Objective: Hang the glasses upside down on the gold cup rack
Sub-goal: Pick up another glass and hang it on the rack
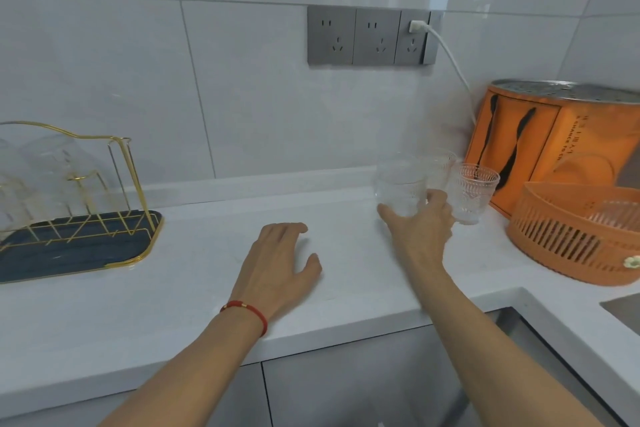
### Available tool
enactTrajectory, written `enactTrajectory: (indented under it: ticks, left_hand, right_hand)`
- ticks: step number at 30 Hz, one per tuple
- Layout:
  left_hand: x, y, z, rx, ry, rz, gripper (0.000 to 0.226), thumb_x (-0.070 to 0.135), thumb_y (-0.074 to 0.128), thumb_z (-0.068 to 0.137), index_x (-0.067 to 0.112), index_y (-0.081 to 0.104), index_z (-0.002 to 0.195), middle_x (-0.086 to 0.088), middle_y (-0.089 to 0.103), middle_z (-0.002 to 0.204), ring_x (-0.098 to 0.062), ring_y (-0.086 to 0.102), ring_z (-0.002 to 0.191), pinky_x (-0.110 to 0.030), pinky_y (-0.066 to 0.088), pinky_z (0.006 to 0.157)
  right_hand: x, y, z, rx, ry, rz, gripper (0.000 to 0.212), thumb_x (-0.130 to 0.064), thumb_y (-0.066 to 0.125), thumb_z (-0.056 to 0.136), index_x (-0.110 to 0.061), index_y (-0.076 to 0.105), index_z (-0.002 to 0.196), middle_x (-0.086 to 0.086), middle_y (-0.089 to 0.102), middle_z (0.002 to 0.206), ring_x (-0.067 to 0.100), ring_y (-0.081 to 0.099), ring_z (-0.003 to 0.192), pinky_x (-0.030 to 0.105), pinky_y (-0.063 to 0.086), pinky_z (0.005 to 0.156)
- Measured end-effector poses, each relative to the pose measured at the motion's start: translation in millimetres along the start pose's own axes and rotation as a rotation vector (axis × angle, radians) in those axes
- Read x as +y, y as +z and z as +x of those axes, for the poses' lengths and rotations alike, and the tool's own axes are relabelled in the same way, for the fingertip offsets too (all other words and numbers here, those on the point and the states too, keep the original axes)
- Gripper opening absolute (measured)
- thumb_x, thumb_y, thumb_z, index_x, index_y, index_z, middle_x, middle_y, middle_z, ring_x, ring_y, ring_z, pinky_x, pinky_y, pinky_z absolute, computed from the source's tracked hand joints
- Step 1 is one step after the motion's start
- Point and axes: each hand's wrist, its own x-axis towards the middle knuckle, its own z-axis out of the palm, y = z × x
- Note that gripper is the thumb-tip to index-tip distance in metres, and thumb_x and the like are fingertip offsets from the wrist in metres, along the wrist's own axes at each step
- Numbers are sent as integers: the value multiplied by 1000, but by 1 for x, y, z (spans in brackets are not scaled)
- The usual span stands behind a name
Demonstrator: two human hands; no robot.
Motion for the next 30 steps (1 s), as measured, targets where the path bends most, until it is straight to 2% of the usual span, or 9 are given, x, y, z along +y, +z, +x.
enactTrajectory:
  ticks: [3, 5, 10, 12, 14, 17, 20, 24, 30]
  left_hand:
    - [4, -7, -2, -1, -62, -166, 56, 49, 55, 89, 28, 43, 140, 9, 53, 133, -8, 43, 125, -25, 36, 99]
    - [9, -15, -7, 36, -112, -340, 66, 61, 49, 87, 33, 34, 144, 10, 52, 130, -12, 52, 115, -29, 43, 95]
    - [16, -43, -25, 221, -318, -749, 74, 67, 68, 69, 48, 43, 136, 9, 57, 120, -18, 69, 92, -30, 58, 75]
    - [10, -62, -27, 283, -423, -845, 68, 60, 75, 65, 44, 53, 128, 2, 60, 117, -16, 72, 81, -31, 60, 70]
    - [-1, -81, -28, 319, -468, -945, 60, 50, 78, 68, 38, 57, 123, -5, 61, 117, -15, 74, 81, -40, 62, 77]
    - [-25, -106, -33, 280, -474, -980, 52, 43, 74, 78, 32, 57, 126, -10, 63, 124, -20, 74, 92, -45, 62, 78]
    - [-58, -124, -45, 219, -470, -709, 46, 56, 56, 89, 42, 50, 133, 12, 57, 134, -9, 66, 110, -32, 54, 93]
    - [-119, -138, -68, 154, -417, 314, 46, 43, 44, 97, 21, 53, 136, 0, 54, 137, -23, 42, 131, -38, 37, 104]
    - [-142, -127, -69, 85, -450, 465, 50, 49, 39, 92, 24, 50, 134, -3, 50, 135, -24, 40, 127, -41, 37, 108]
  right_hand:
    - [-18, -2, -41, -215, -272, 53, 79, -47, 86, 65, -21, 42, 126, -7, 55, 112, 20, 53, 103, 44, 38, 106]
    - [-30, 0, -69, -386, -430, 57, 75, -50, 83, 65, -31, 40, 123, -16, 54, 111, 11, 50, 103, 35, 38, 100]
    - [-61, 7, -98, -641, -638, 197, 79, -45, 87, 61, -35, 46, 129, -12, 55, 124, 10, 53, 115, 17, 42, 89]
    - [-71, 12, -103, -764, -583, 284, 78, -51, 90, 65, -43, 48, 130, -11, 59, 129, 6, 59, 117, 14, 47, 92]
    - [-83, 18, -107, -1005, -336, 500, 67, -58, 82, 78, -47, 49, 136, -4, 65, 130, 13, 70, 112, 23, 58, 90]
    - [-101, 35, -108, -1275, 29, 703, 51, -53, 68, 94, -22, 60, 133, 13, 75, 120, 37, 76, 100, 45, 62, 88]
    - [-125, 55, -110, -1185, -4, 647, 41, -42, 74, 91, -21, 64, 125, 16, 75, 120, 31, 78, 93, 46, 61, 93]
    - [-176, 72, -106, -867, -163, 454, 46, -51, 74, 86, -41, 56, 128, 6, 64, 124, 21, 79, 80, 43, 58, 96]
    - [-263, 99, -74, -696, -506, 286, 53, -40, 68, 92, -36, 50, 142, -6, 52, 127, 31, 59, 126, 46, 47, 109]
